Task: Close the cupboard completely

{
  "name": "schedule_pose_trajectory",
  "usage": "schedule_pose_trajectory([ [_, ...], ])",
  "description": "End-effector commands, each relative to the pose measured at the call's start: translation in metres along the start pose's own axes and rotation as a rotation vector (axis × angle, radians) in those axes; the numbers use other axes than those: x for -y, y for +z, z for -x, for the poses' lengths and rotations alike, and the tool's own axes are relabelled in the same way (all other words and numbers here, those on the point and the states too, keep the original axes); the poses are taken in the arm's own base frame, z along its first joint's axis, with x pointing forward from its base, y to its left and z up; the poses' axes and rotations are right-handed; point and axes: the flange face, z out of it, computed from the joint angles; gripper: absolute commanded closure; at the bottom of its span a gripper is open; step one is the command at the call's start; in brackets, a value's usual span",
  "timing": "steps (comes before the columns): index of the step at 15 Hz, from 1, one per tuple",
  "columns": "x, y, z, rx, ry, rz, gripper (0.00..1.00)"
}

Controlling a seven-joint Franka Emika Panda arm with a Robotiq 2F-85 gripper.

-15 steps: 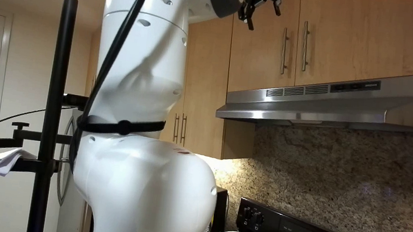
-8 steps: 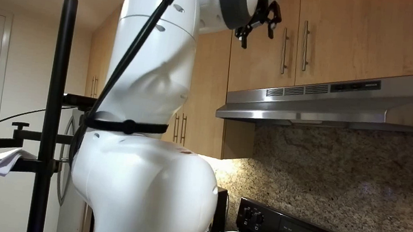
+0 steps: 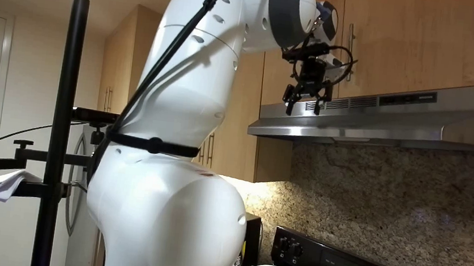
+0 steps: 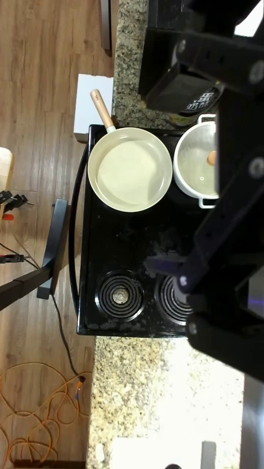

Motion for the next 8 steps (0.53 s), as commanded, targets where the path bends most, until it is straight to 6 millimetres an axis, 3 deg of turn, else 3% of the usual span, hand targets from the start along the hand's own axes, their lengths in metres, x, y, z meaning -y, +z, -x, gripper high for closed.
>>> schedule_pose_trajectory([
  [1,-0.005,0.042,-0.005,0.003,0.057,-0.024,0.00],
  [4,-0.005,0.047,0.012,-0.081,0.107,-0.027,0.00],
  [8,0.000,0.036,0.061,-0.248,0.152,-0.022,0.00],
])
